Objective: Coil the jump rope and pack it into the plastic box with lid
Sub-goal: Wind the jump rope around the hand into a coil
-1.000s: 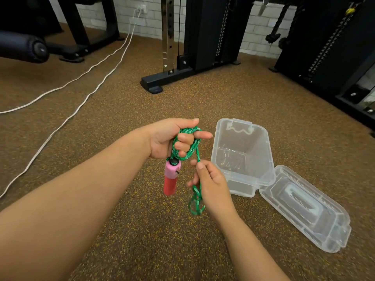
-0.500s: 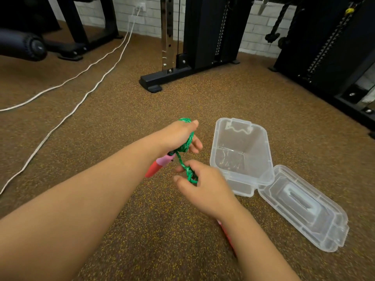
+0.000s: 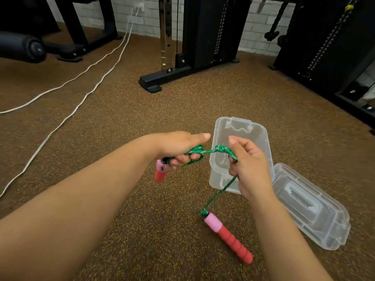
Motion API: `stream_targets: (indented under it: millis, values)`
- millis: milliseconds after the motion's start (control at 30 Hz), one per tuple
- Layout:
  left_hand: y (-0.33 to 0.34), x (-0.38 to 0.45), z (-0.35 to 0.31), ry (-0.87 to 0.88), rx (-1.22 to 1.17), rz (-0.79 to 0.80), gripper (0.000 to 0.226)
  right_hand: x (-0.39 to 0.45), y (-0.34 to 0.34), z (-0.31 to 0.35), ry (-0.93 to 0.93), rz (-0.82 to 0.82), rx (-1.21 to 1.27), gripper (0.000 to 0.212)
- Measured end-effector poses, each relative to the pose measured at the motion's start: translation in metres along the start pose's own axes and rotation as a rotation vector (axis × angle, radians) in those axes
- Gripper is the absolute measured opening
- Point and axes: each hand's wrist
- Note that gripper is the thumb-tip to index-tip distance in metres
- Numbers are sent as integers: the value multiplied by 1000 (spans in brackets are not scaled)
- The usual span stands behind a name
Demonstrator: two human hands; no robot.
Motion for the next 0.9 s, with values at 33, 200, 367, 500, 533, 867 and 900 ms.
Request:
stream_targets:
  millis: [33,200,367,500,533,867,900]
  values:
    - [0,0,-1,2,-16,-2,59,-1,0,-2,20,-6,18,11]
    - [3,2,-4,32,-161,-10,56,-9,3,-10,144,149,23,34]
    - [0,3,-4,56,-256,-45,55,-15,1,-7,104,352,22,44]
    - [-1,2,-2,29,-276,-22,56,-15,2,-4,-78,292,-175,17]
    - [-1,1,-2,24,-276,-15,56,-13,2,-4,-111,271,-207,16]
    - [7,-4,-2,-83,-216,178,56,13,-16,-12,-166,-127,-156,13]
    - [5,-5,1,-90,-209,166,55,14,-20,-11,-166,-230,-30,14]
Point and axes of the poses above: each hand's wrist, its own x-axis towards the middle knuckle, its own y-axis out of the palm, z = x × y, and after that the axes turned 3 degrees about -y, right-handed
